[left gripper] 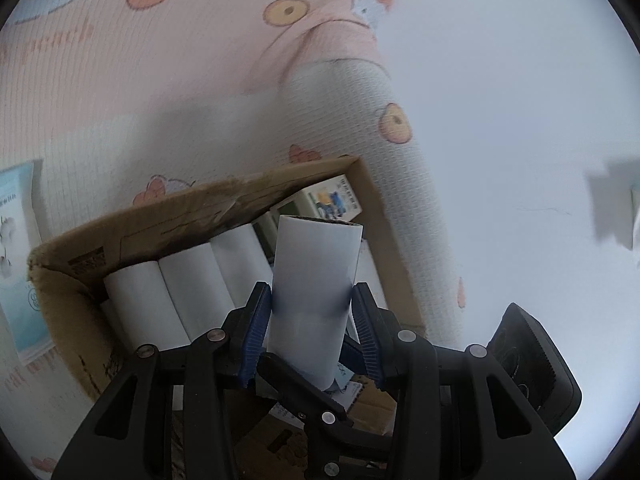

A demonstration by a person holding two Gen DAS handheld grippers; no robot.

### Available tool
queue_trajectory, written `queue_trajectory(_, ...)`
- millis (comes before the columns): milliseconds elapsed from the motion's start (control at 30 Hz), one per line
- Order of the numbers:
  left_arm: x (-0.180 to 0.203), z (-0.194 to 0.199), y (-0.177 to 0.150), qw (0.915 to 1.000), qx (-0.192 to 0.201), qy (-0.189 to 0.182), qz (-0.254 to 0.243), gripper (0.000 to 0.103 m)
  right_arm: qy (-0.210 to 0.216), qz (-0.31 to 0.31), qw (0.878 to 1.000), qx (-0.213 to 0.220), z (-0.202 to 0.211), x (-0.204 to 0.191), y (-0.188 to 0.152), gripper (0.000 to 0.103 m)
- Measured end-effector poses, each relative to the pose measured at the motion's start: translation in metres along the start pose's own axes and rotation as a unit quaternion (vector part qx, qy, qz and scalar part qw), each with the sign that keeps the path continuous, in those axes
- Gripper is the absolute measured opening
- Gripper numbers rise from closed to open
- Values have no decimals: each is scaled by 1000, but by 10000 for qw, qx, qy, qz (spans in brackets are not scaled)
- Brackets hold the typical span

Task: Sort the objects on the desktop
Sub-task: 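Lower the tube among the rolls in the box and open the left gripper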

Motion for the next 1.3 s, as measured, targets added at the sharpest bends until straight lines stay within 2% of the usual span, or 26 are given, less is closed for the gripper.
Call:
queue_trajectory(233, -17, -11, 6, 9990, -160, 273, 317, 44, -36, 236, 9991, -357, -21, 0, 0, 42)
queue_trajectory(467, -18, -22, 8, 9975, -318, 626, 85, 42, -139, 240, 9973, -681, -39, 0, -3, 42)
queue_trajectory(533, -21, -24, 9, 9965, -358, 756, 86, 34, -101, 191, 9974, -688, -38, 3, -2, 42)
queue_trajectory(567, -23, -23, 8, 9958, -386, 820, 95, 33, -105, 168, 9975, -685, -38, 4, -2, 42)
queue_trajectory(933, -23, -23, 13, 9947, -395, 929, 197, 33, 128, -192, 9977, -638, -22, 11, 1, 42)
queue_trajectory(1067, -21, -18, 15, 9966, -317, 696, 293, 33, 129, -206, 9982, -549, -14, 11, 3, 42)
queue_trajectory(1300, -10, 2, 19, 9972, -118, 734, -45, 33, -168, 61, 9980, -603, -13, 6, 3, 43)
Point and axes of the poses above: each gripper's, at about its wrist camera, not at the fingertips, and z roughly against the way its jaws point, x to its right, y to its top, the point moved 2 cm from there along -z, roughly the way its jaws point, and after that the axes turned 10 degrees about x, right-handed, at the moved point
